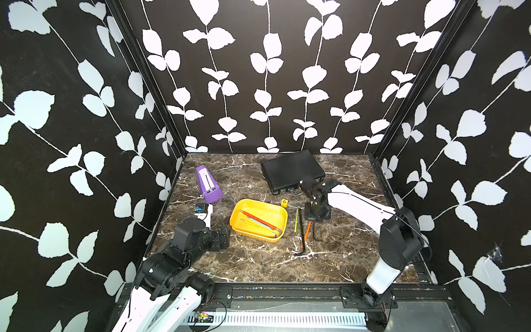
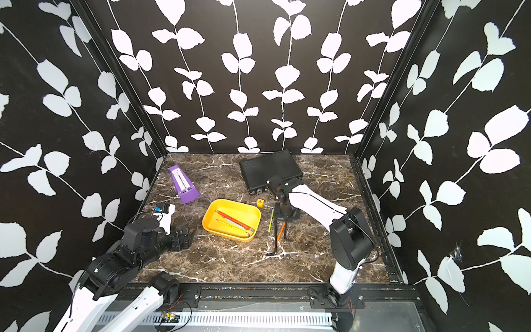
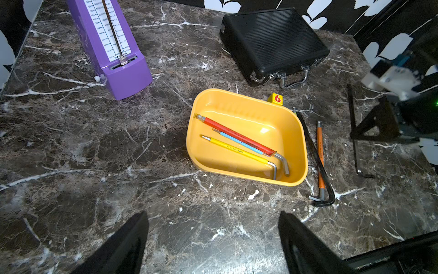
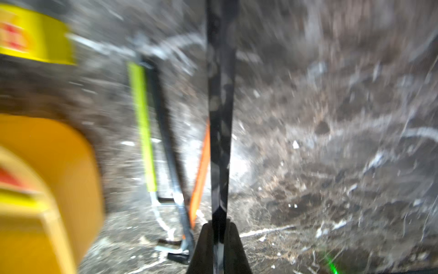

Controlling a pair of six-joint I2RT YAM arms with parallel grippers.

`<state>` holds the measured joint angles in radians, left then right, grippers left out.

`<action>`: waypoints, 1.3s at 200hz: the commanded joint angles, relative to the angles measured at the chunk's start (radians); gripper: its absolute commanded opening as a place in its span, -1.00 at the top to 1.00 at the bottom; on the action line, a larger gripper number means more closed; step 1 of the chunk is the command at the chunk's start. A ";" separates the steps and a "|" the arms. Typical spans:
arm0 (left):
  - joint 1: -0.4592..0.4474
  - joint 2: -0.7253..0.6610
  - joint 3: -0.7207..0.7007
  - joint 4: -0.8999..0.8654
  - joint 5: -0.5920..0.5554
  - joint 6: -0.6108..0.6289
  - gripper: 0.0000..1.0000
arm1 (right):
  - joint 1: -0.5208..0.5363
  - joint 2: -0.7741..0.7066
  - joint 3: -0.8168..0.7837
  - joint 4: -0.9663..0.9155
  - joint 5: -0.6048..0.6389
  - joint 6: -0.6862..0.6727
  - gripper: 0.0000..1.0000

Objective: Put the hex key on the desktop into the storage box
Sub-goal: Pick up the Allen key from the center of the board, then place the Allen key in the storage box.

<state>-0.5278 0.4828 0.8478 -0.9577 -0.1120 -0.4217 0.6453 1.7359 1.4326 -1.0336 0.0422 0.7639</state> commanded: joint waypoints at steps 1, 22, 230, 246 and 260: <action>-0.004 0.003 -0.012 0.024 0.005 0.010 -0.73 | 0.033 0.060 0.156 -0.039 0.016 -0.191 1.00; -0.004 0.000 -0.012 0.023 0.005 0.009 -0.74 | 0.062 0.116 0.273 -0.044 0.005 -0.293 1.00; -0.003 -0.001 -0.011 0.022 -0.001 0.007 -0.74 | 0.360 0.652 0.944 -0.289 0.030 -0.673 1.00; -0.005 -0.003 -0.010 0.022 -0.001 0.006 -0.73 | 0.372 0.665 0.937 -0.291 0.035 -0.689 1.00; -0.005 -0.003 -0.009 0.020 -0.003 0.006 -0.73 | 0.382 0.682 0.937 -0.295 0.042 -0.700 1.00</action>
<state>-0.5278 0.4828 0.8478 -0.9573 -0.1123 -0.4217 1.0050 2.3817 2.3676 -1.2995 0.0528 0.1005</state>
